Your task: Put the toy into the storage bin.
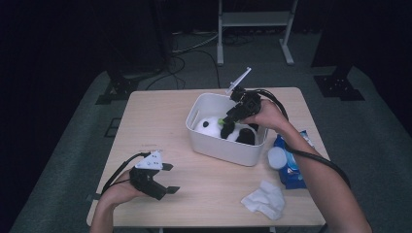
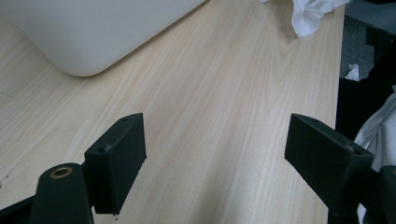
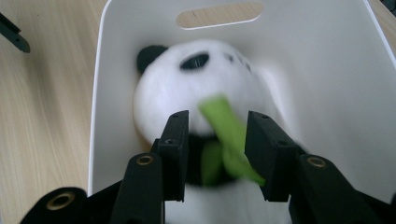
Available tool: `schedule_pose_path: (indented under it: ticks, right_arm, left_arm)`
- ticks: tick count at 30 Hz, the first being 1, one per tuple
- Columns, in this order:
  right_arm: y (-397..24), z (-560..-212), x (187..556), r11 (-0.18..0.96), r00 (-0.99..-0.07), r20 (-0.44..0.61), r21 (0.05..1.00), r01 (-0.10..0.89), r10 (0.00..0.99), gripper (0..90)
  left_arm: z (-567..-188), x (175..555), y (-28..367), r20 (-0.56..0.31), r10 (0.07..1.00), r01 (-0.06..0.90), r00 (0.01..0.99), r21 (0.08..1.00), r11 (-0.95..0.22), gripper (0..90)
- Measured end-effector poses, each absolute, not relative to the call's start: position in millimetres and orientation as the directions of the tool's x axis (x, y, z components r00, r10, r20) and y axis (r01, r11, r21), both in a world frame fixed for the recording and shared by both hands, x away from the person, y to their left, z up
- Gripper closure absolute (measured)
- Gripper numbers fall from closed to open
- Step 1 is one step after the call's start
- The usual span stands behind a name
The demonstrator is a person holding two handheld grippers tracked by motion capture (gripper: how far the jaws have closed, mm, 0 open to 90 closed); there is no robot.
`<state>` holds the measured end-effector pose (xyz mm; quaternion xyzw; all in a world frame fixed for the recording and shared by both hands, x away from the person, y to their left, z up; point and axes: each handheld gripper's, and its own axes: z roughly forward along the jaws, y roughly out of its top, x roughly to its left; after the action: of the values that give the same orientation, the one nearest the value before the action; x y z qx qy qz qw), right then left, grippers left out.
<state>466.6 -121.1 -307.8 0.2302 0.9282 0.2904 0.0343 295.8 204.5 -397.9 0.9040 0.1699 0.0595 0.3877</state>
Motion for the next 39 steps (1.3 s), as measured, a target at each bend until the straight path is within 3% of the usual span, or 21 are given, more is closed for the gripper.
schedule_pose_path:
  ticks: [39]
  right_arm:
    - [-191.1, -296.4, 408.7, 0.586, -0.868, 0.128, 0.689, 0.427, 0.480, 42.5]
  left_arm:
    - [-405.4, 295.5, 201.1, -0.038, 0.361, 0.281, 0.932, 0.707, -0.649, 18.1]
